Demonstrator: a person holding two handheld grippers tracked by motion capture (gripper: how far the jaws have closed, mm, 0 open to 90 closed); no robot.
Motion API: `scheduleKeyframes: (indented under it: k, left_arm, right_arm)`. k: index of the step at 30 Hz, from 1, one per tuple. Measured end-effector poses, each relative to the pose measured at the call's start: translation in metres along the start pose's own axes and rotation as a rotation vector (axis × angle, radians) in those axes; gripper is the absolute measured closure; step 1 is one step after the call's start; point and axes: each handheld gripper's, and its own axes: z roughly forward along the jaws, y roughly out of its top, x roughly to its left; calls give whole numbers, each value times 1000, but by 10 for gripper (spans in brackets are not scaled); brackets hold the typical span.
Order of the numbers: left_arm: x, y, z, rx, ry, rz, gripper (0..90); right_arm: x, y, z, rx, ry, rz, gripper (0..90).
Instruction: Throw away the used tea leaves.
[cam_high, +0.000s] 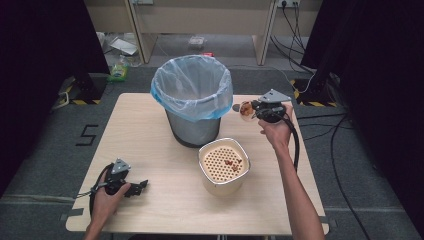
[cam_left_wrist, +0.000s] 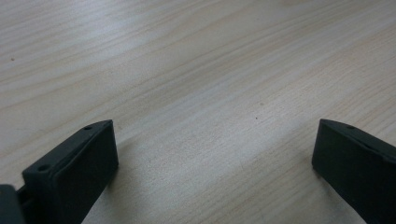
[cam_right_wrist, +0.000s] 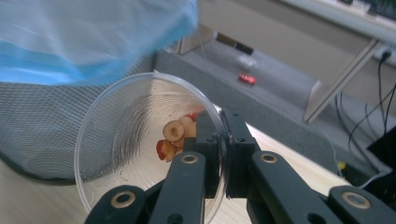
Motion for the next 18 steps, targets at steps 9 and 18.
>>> scheduleKeyframes:
  k: [9,18]
  left_arm:
    - [0,0,0,-2,3,3,0]
    - [-1,0,-1,-7,10,8,0]
  right_arm:
    - [33,5,-33,-99,-15,-126,869]
    - [80,-6,-69,-206,-69,-307,870]
